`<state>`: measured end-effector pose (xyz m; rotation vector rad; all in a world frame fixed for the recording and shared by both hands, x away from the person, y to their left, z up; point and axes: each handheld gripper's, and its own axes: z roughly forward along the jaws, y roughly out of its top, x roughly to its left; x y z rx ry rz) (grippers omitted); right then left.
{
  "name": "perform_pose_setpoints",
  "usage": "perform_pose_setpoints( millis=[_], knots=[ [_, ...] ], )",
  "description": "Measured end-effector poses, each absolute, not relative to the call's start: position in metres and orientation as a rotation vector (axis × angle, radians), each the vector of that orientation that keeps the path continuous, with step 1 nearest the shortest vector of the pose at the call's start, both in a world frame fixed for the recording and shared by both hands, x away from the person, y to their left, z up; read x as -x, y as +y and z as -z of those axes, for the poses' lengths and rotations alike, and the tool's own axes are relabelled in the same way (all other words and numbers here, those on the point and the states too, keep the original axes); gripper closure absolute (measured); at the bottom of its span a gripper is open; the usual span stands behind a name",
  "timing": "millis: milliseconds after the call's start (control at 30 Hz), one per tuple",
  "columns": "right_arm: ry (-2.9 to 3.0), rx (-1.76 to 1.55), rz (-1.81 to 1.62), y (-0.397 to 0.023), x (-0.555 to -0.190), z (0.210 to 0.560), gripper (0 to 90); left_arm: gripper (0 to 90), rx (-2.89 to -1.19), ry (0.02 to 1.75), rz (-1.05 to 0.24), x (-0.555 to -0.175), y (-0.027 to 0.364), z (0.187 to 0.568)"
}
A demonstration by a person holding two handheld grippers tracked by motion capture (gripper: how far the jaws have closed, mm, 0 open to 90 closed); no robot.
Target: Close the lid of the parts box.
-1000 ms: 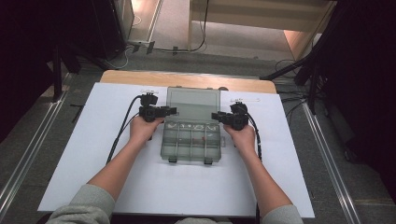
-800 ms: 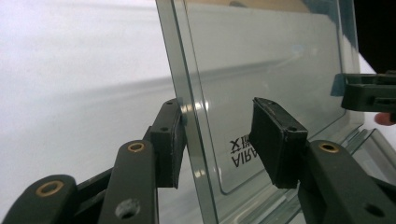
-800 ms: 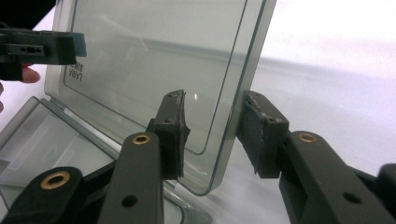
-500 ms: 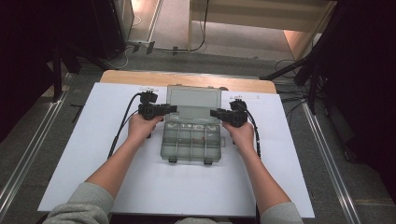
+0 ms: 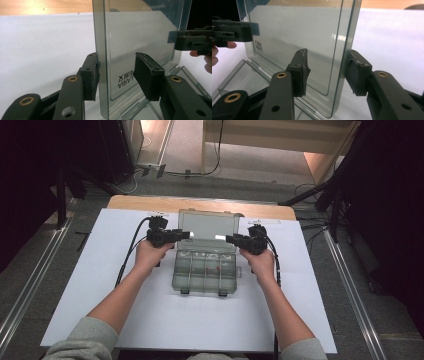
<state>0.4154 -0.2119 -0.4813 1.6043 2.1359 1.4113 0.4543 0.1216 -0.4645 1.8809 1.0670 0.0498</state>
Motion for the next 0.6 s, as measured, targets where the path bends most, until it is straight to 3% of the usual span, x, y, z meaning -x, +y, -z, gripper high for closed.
perform_pose_setpoints(
  millis=[600],
  knots=[
    [2.121, -1.488, -1.446, -0.212, -0.406, 0.457, 57.5, 54.2, -1.94, 1.01, -0.079, -0.442, 0.123, 0.451]
  ],
)
